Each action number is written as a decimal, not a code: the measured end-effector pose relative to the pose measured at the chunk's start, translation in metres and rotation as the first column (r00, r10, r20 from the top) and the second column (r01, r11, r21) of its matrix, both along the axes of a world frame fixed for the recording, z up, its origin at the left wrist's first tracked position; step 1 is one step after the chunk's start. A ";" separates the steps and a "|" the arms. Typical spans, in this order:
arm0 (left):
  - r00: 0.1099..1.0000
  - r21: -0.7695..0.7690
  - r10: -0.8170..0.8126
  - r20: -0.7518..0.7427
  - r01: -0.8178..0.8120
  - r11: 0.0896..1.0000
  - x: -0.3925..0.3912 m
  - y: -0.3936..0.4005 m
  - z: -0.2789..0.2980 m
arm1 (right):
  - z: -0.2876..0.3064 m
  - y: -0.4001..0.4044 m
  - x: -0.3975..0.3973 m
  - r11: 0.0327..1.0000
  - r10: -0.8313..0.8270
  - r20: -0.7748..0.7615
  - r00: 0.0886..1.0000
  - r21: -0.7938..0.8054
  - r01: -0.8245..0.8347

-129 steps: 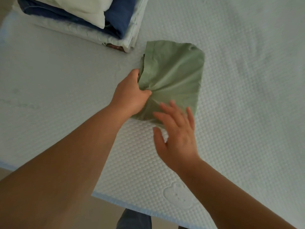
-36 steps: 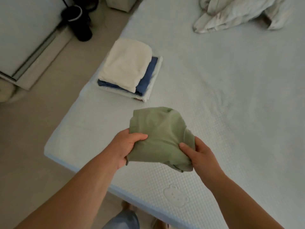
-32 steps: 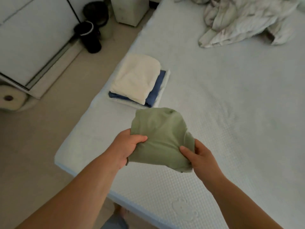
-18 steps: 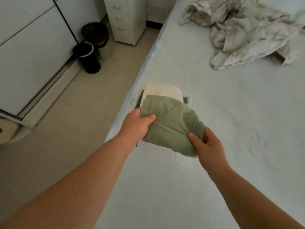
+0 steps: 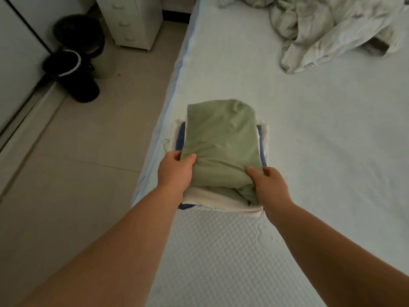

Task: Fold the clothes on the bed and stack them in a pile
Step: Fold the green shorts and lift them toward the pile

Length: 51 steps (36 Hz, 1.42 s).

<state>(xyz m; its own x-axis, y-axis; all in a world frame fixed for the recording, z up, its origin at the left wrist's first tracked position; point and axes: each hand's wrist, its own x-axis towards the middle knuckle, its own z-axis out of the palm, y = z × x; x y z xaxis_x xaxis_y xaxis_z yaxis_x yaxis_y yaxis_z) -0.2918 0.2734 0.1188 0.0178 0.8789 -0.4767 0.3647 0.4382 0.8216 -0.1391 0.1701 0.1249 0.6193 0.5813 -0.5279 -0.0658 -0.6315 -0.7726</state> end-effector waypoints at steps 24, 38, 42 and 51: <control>0.425 0.100 -0.535 -0.730 0.841 0.532 0.020 -0.021 -0.009 | -0.007 -0.006 -0.008 0.864 0.496 0.481 0.723 -0.187 -0.468; 0.411 0.093 -0.531 -0.741 0.846 0.525 0.019 -0.021 -0.009 | -0.001 0.054 0.042 0.977 0.145 0.398 0.906 0.090 -0.196; 0.421 0.104 -0.531 -0.735 0.844 0.526 0.019 -0.022 -0.011 | 0.012 0.117 0.075 0.953 0.285 0.407 0.868 -0.027 -0.301; 0.459 0.140 -0.523 -0.718 0.831 0.538 0.016 -0.022 -0.017 | 0.028 0.151 0.095 0.935 0.343 0.098 0.934 0.053 -0.349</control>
<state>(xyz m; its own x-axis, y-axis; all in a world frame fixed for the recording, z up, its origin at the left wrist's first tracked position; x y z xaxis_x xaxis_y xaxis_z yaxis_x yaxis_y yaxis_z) -0.2755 0.2512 0.1016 0.5895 0.7787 -0.2148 0.7890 -0.4982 0.3595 -0.0440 0.3207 0.1530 0.4142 0.8007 -0.4328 0.2158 -0.5483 -0.8079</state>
